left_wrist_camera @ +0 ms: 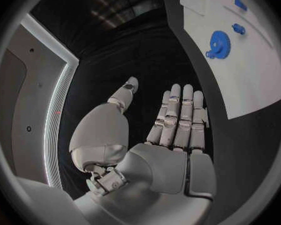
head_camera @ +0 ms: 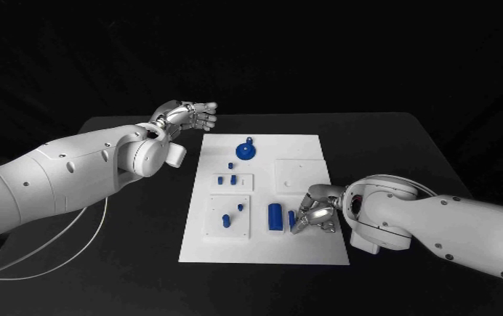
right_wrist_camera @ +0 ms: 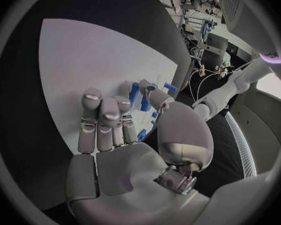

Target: Assemble the parts on the task board

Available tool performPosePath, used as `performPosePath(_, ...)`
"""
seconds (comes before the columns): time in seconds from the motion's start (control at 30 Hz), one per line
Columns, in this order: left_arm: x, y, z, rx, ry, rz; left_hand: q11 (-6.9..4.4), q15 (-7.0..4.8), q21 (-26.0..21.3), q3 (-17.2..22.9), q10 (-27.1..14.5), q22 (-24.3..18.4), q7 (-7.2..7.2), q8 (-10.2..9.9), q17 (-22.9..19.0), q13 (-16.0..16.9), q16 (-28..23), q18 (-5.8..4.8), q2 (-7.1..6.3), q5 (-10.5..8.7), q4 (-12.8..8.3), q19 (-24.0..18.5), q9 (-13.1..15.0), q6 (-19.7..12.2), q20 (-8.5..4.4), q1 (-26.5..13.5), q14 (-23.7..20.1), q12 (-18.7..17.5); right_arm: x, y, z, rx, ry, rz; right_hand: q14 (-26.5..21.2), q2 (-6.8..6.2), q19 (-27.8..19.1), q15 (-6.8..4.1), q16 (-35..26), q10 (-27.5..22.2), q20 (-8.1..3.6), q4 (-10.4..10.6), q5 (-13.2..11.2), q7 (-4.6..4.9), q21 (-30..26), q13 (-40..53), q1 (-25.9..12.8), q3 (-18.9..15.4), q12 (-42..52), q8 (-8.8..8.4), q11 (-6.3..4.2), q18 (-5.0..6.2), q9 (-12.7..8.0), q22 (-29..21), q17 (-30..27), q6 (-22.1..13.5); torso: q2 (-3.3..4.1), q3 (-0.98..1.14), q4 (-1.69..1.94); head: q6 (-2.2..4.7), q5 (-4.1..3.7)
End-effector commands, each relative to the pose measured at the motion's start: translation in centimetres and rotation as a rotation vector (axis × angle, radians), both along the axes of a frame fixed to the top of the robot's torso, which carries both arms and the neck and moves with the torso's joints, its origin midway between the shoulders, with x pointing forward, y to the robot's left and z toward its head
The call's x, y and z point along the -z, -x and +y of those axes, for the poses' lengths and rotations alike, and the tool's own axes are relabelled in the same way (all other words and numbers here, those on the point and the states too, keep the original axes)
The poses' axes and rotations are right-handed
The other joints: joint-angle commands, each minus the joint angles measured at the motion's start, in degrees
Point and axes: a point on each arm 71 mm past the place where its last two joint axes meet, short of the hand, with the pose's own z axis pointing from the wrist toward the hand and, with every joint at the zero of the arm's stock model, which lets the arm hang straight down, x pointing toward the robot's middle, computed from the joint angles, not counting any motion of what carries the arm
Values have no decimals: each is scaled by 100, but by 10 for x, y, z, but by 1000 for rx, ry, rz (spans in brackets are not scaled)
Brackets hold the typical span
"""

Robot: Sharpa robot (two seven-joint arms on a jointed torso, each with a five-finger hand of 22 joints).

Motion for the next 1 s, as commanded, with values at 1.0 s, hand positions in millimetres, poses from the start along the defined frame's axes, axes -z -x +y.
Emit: performPosePath(1.0,-1,0,0,10,2,-7,10,19,-45,-32,-35,16,-12,-16,17,-6,-44,103,31,-35,-21,30,-7,-29,9,-9,3,5,-6,-14,-24,109,-124,-8,-156,-328,-282,94,-117,-278,8,-144,-7,180,-108,67,-1270,-1430,-55,-316,129,173,-102,-39,-8,-606,-9,-13,-7,86,-25)
